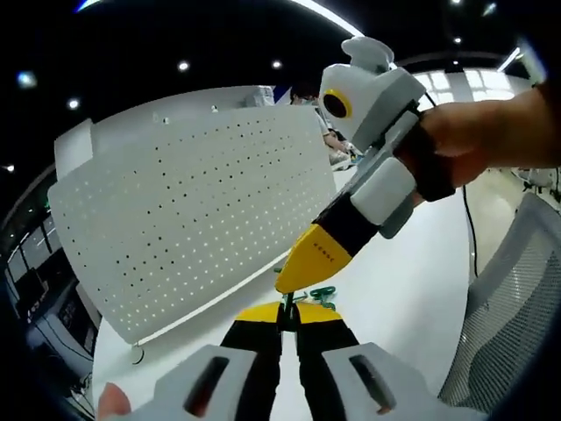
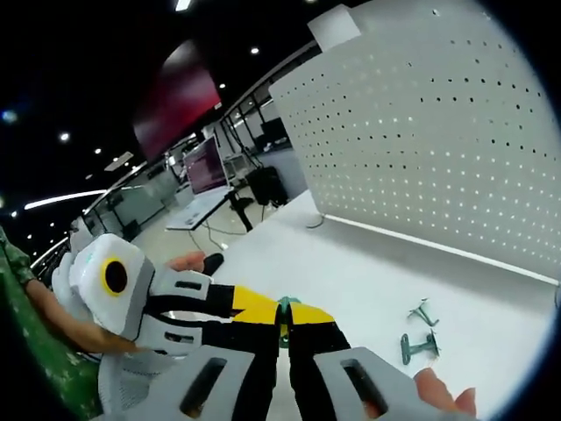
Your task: Insert the hook assembly into the mounting plate slot until the hook locks in place.
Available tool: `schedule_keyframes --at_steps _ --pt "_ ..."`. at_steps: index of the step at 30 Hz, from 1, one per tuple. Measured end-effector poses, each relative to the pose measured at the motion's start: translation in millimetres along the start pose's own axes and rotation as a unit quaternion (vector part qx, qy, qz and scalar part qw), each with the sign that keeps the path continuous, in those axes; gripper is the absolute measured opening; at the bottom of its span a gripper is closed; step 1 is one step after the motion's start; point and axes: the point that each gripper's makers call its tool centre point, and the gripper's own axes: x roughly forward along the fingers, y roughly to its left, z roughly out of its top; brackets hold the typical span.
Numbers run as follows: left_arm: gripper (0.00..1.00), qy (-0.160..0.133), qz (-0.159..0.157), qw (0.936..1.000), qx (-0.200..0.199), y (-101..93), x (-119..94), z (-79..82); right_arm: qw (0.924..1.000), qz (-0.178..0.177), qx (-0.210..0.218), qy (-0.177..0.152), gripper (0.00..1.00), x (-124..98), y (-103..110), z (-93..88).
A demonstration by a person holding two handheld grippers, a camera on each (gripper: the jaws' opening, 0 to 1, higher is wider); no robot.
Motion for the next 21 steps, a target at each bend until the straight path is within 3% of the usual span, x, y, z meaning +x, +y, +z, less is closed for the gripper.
schedule_keyframes --at_steps 6,21 --pt "0.05 0.006 0.001 0.9996 0.028 -1.3 1.1 -1.3 1.0 0.0 0.008 0.003 0.02 0.2 1.5 -1.2" --pt "0.03 -0.011 -0.008 0.9998 0.016 -2.6 -0.2 2.2 0.9999 0.009 0.008 -0.003 0.03 -2.9 3.7 0.8"
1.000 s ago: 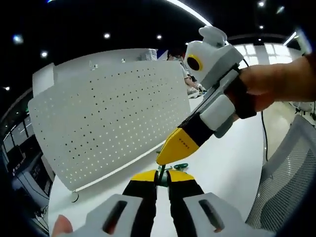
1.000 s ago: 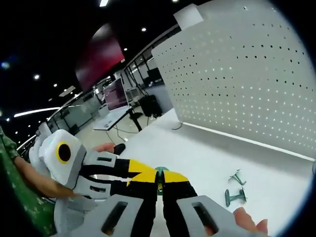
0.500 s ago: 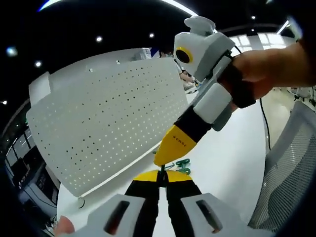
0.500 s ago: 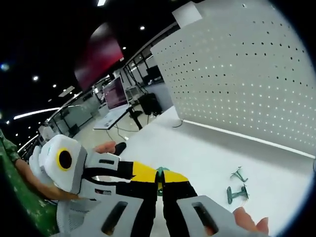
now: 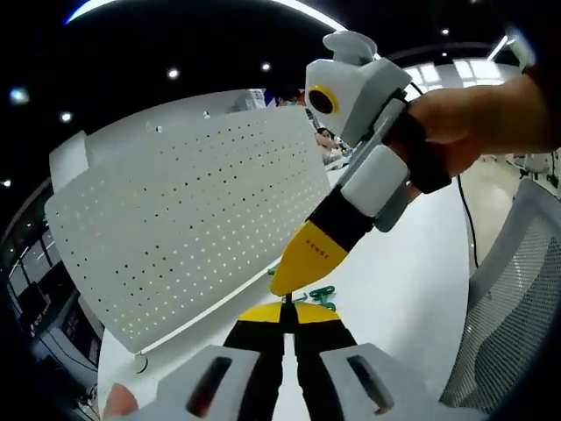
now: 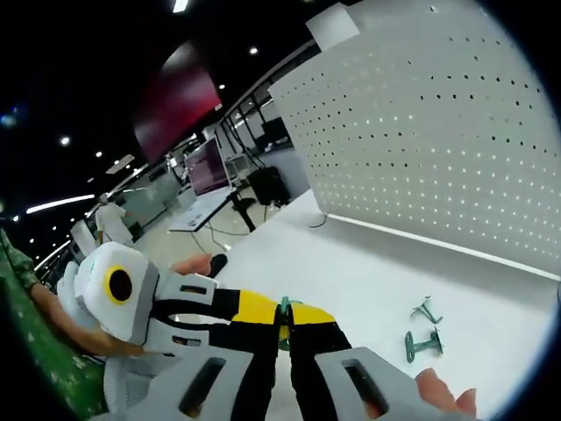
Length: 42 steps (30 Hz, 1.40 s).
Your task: Insert the hook assembly into the mounting plate slot until the hook locks in place.
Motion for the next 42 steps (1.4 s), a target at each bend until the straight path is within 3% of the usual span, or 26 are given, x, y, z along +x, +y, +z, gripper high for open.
schedule_keyframes --at_steps 14,21,24,26,31,37,42 --pt "0.03 -0.015 -0.04 0.9991 -0.006 -10.5 -3.5 6.6 0.9997 0.014 0.008 -0.018 0.04 -17.9 1.4 4.2" --pt "0.03 -0.033 -0.065 0.9969 -0.03 -5.6 -12.4 10.7 0.9992 0.021 0.006 -0.035 0.04 -32.0 1.9 13.0" --pt "0.03 -0.053 -0.089 0.9938 -0.042 -5.2 -18.9 16.1 0.9991 0.023 0.004 -0.037 0.04 -36.4 1.2 13.7" --pt "0.03 -0.083 -0.128 0.9871 -0.049 -11.3 -26.8 27.3 0.9991 0.022 0.003 -0.035 0.04 -38.6 0.4 12.8" --pt "0.03 -0.118 -0.17 0.9775 -0.042 -17.3 -42.0 44.2 0.9984 0.046 0.015 -0.029 0.04 -40.1 9.7 10.8" --pt "0.03 -0.133 -0.191 0.9721 -0.029 -20.1 -55.3 53.2 0.9964 0.077 0.033 -0.006 0.04 -39.2 22.9 4.8" --pt "0.03 -0.135 -0.2 0.9701 -0.021 -24.1 -60.6 52.4 0.9876 0.126 0.094 0.006 0.04 -40.8 35.2 4.7"
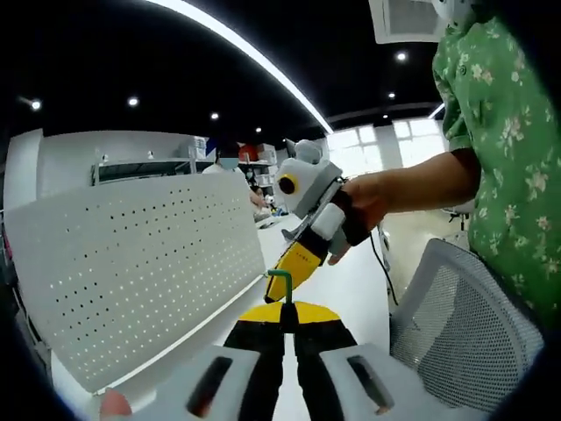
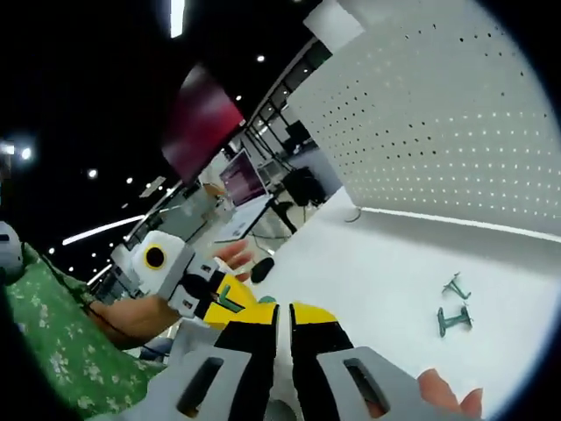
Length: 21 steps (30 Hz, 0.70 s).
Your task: Insert the hook assembly into the mounting plate slot until the hook locks in place.
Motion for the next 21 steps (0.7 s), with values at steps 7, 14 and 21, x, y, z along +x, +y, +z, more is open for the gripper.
schedule_keyframes --at_steps 7,14,21 --pt "0.03 -0.004 -0.008 0.9999 0.003 -7.6 -0.3 1.9 0.998 0.018 0.054 0.03 0.05 1.9 2.1 -10.4" --pt "0.03 -0.007 -0.021 0.9997 0.012 -14.4 1.8 5.4 0.9907 0.049 0.12 0.041 0.02 1.0 9.1 -15.9" --pt "0.03 -0.01 -0.038 0.999 0.02 -20.7 1.8 7.8 0.9752 0.077 0.2 0.054 0.02 -2.0 11.7 -22.4"
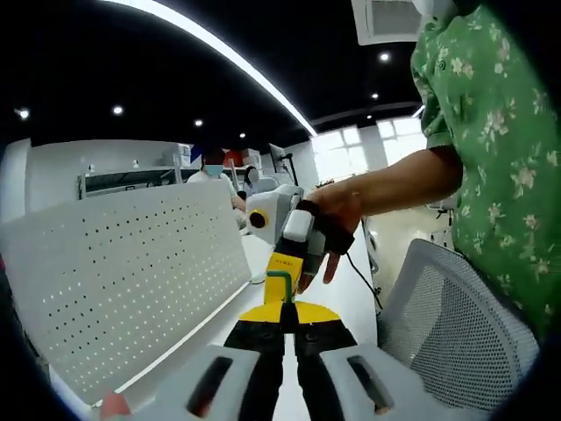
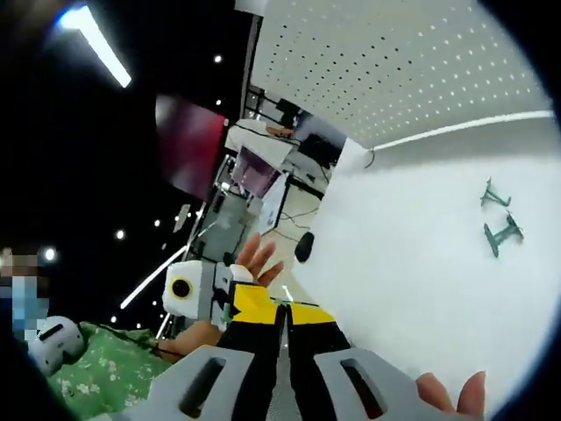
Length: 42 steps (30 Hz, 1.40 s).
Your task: Insert the hook assembly into the mounting plate slot until the hook locks in place.
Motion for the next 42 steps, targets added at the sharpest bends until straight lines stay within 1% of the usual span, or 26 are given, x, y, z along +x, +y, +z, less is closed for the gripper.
schedule_keyframes --at_steps 3,7,8,11,12,16,17,18,19,21,23,24,25,26,27,30,33,35,37,38,42 --pt "0.03 0.003 -0.002 1.0 0.0 -0.8 0.8 -2.0 1.0 -0.004 -0.003 0.0 0.01 -0.2 0.3 -1.5" --pt "0.03 0.0 0.009 0.9999 -0.005 3.7 1.0 -4.0 0.9999 -0.006 -0.003 -0.015 0.0 -0.6 -0.1 3.5" --pt "0.03 0.0 0.013 0.9999 -0.007 5.5 1.0 -4.2 0.9997 -0.006 0.001 -0.024 0.0 -0.4 -0.1 6.2" --pt "0.03 -0.002 0.033 0.9993 -0.016 13.5 1.6 -4.3 0.9987 -0.008 0.009 -0.049 0.0 0.2 -1.3 13.7" --pt "0.03 0.001 0.045 0.9988 -0.018 17.5 1.3 -5.5 0.9982 -0.01 0.012 -0.059 0.0 0.6 -2.2 16.8" --pt "0.03 -0.006 0.087 0.9951 -0.046 32.3 1.1 -7.0 0.9949 -0.015 0.016 -0.099 0.0 3.1 -5.8 29.7" --pt "0.03 -0.006 0.102 0.9933 -0.054 36.9 0.4 -8.0 0.9931 -0.019 0.017 -0.115 0.0 3.7 -7.5 35.1" --pt "0.03 -0.006 0.116 0.9914 -0.059 41.6 0.1 -8.8 0.9922 -0.019 0.018 -0.122 0.0 4.4 -7.8 37.0" --pt "0.03 -0.006 0.124 0.9902 -0.064 43.8 0.0 -9.3 0.9913 -0.021 0.018 -0.129 0.0 4.9 -8.4 39.1" --pt "0.03 -0.002 0.155 0.9852 -0.073 52.3 -1.6 -11.7 0.9872 -0.024 0.021 -0.156 0.0 7.2 -9.7 45.6" --pt "0.03 -0.004 0.176 0.9805 -0.087 57.6 -2.8 -12.2 0.9844 -0.026 0.023 -0.173 0.0 8.9 -10.7 48.8" --pt "0.03 0.0 0.191 0.9771 -0.093 61.2 -3.9 -14.0 0.9822 -0.028 0.024 -0.184 0.0 10.0 -11.7 50.9" --pt "0.03 -0.001 0.196 0.976 -0.094 62.5 -3.9 -13.7 0.9806 -0.029 0.023 -0.193 0.0 10.7 -12.1 52.5" --pt "0.03 -0.001 0.212 0.9719 -0.103 66.2 -5.4 -14.6 0.9786 -0.029 0.023 -0.202 0.0 11.5 -12.2 54.1" --pt "0.03 -0.002 0.22 0.969 -0.112 68.0 -6.0 -15.3 0.9769 -0.03 0.025 -0.21 0.0 12.1 -12.9 55.5" --pt "0.03 -0.009 0.239 0.962 -0.131 72.9 -8.6 -16.1 0.9706 -0.025 0.034 -0.237 0.0 14.2 -13.7 58.0" --pt "0.03 -0.011 0.256 0.9549 -0.151 76.7 -10.9 -17.9 0.967 -0.026 0.03 -0.252 0.0 15.8 -14.7 58.7" --pt "0.03 -0.012 0.262 0.9519 -0.158 77.9 -12.1 -18.6 0.9651 -0.028 0.025 -0.259 0.0 16.6 -14.2 58.9" --pt "0.03 -0.011 0.266 0.9503 -0.161 78.4 -13.0 -19.3 0.9641 -0.033 0.018 -0.263 0.0 17.4 -13.5 58.8" --pt "0.03 -0.008 0.269 0.9489 -0.164 78.1 -13.4 -20.6 0.9639 -0.038 0.012 -0.263 0.0 18.0 -14.0 58.7" --pt "0.03 -0.002 0.271 0.9469 -0.173 76.5 -14.0 -23.8 0.9645 -0.067 -0.046 -0.251 0.0 17.8 -13.8 58.1"
